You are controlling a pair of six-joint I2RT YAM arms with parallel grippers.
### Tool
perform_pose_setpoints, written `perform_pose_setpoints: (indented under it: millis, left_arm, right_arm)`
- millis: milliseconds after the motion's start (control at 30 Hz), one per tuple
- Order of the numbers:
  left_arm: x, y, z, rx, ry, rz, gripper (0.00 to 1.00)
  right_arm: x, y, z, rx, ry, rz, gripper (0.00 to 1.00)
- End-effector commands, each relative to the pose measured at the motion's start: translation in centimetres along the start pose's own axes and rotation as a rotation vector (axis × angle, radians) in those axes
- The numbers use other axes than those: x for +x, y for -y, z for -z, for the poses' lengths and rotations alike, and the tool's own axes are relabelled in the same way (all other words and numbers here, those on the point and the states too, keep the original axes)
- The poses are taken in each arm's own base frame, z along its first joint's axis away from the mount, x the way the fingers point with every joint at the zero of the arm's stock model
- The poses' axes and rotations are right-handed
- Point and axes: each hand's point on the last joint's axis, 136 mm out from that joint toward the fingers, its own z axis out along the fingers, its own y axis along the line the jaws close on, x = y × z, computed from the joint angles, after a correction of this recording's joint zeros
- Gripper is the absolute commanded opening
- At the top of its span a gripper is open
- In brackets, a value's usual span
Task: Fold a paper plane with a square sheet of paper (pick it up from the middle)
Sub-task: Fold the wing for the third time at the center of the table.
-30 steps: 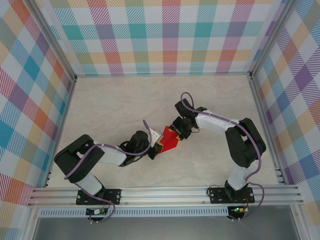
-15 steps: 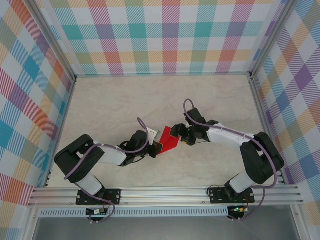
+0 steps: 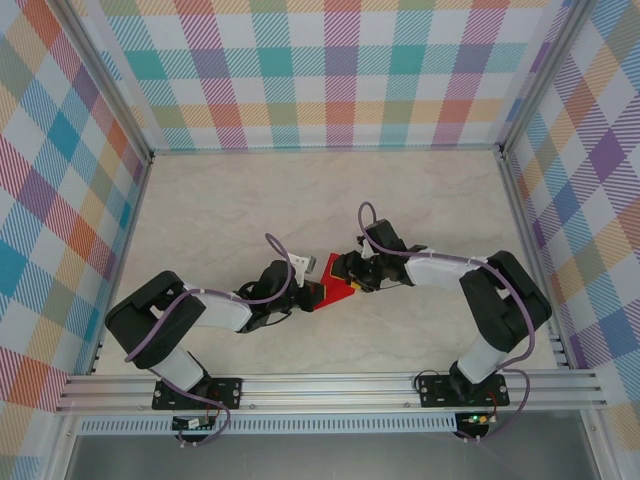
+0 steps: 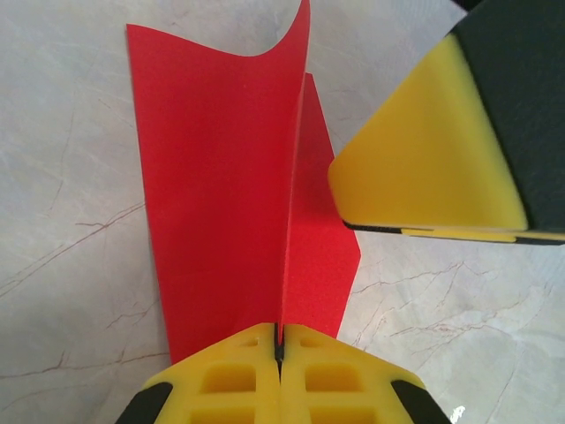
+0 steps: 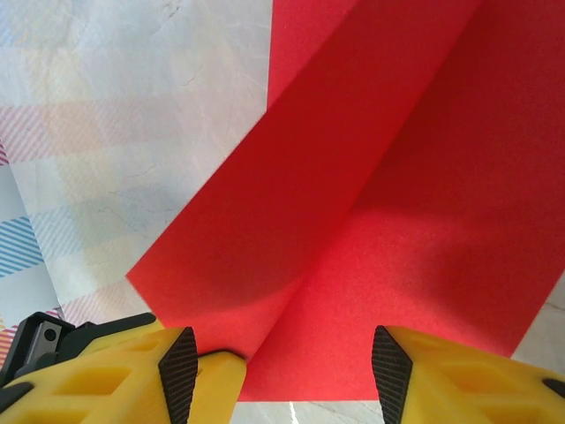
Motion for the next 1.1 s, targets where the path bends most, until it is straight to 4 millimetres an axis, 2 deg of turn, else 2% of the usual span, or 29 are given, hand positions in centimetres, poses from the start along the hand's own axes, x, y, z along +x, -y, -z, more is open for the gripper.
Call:
perform_pose_setpoints:
  millis: [0, 300, 767, 1067]
  left_arm:
    - [-0.7, 0.3, 0.1, 0.005, 0.017, 0.049, 0.02]
    - [-0.7, 0.1, -0.1, 0.022, -0.006, 0.101, 0.02]
    - [0.1, -0.8, -1.3, 0.007, -0.088, 0.156, 0.02]
    - [0.1, -1.2, -1.5, 0.003, -0.095, 0.175, 0.02]
  right_arm:
    - [0.0, -0.7, -0.5, -0.032, -0.011, 0.033, 0.56]
    - [0.0, -0.7, -1.4, -0.040, -0.034, 0.029, 0.56]
    - [-0.2, -0.4, -1.0, -0.036, 0.000, 0.033, 0.55]
    - [-0.2, 0.6, -1.5, 0.007, -0.011, 0.012, 0.54]
